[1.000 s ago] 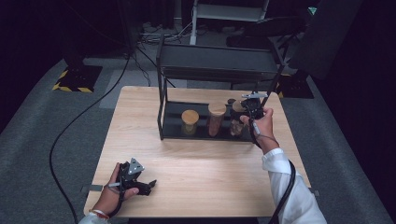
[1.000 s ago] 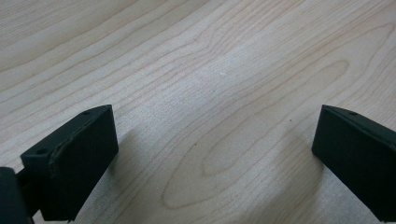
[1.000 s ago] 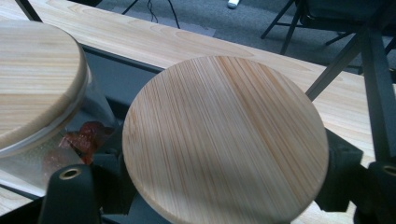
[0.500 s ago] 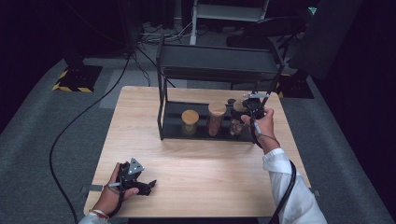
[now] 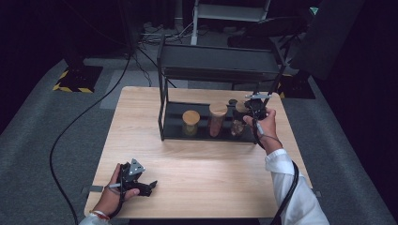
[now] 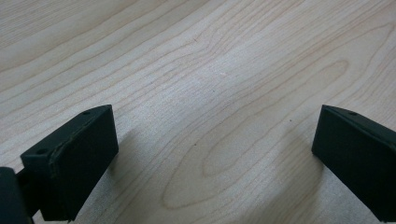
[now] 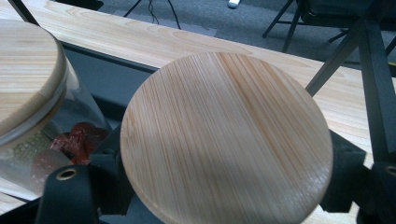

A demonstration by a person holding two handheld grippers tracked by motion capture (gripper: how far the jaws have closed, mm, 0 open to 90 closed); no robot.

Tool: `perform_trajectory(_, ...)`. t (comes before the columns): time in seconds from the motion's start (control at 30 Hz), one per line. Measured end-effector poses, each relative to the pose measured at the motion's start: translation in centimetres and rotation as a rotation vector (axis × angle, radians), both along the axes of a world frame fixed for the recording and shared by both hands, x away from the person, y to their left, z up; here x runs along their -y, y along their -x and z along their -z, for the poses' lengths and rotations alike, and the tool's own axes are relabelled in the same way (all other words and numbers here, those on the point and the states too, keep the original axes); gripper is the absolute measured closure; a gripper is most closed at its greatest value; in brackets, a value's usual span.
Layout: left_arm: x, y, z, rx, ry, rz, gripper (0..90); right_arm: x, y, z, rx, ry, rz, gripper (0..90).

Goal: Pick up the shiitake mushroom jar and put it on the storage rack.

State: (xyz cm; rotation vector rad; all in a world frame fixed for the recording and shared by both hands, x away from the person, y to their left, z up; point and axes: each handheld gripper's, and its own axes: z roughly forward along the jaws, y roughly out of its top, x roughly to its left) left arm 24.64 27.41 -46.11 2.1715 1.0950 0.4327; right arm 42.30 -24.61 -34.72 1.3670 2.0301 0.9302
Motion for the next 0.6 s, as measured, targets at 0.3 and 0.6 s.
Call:
perform_trajectory(0.3, -0.01, -0.02, 0.0, 0.0, 0.0, 0.001, 0.0, -0.08, -0.19, 0.24, -0.012, 0.009, -0.001, 19.6)
perform_trajectory(0.6, -0.02, -0.03, -0.01, 0.0, -0.001, 0.002, 0.0, -0.56, 0.07, 0.62, 0.007, 0.044, 0.007, 14.5)
